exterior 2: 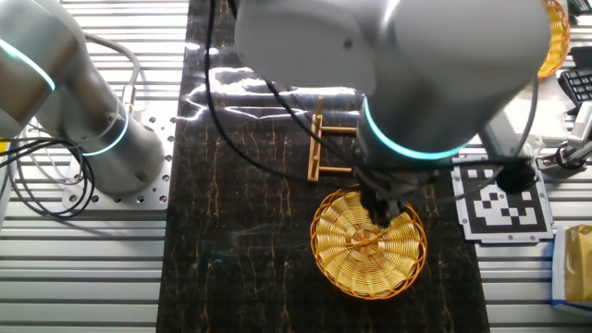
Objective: Take the dish off the dish rack
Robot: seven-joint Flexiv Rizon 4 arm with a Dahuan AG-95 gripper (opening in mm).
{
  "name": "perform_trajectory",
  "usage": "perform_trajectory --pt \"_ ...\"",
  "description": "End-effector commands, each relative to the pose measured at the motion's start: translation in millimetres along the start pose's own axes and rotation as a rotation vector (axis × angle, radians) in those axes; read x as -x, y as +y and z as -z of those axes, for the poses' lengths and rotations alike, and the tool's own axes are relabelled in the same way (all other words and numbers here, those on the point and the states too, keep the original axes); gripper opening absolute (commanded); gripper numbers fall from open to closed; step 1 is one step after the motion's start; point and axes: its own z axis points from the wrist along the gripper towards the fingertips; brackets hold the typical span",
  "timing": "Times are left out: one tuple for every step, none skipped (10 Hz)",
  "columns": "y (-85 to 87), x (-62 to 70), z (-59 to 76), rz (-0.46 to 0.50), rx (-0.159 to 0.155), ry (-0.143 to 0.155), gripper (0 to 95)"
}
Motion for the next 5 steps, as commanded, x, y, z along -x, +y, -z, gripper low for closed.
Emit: perform_trajectory --pt "18.6 16.1 2.6 -0.047 -0.009 0.001 19.0" --pt "31.0 25.5 2.0 -0.077 -0.017 0.005 19.0" --pt "36.5 30.0 0.3 -0.089 -0.020 -0.008 0.0" --pt "42.4 33.1 1.5 -0.081 -0.024 -0.028 0.0" --pt "46.6 33.5 4.4 -0.084 -0.029 -0.025 0.0"
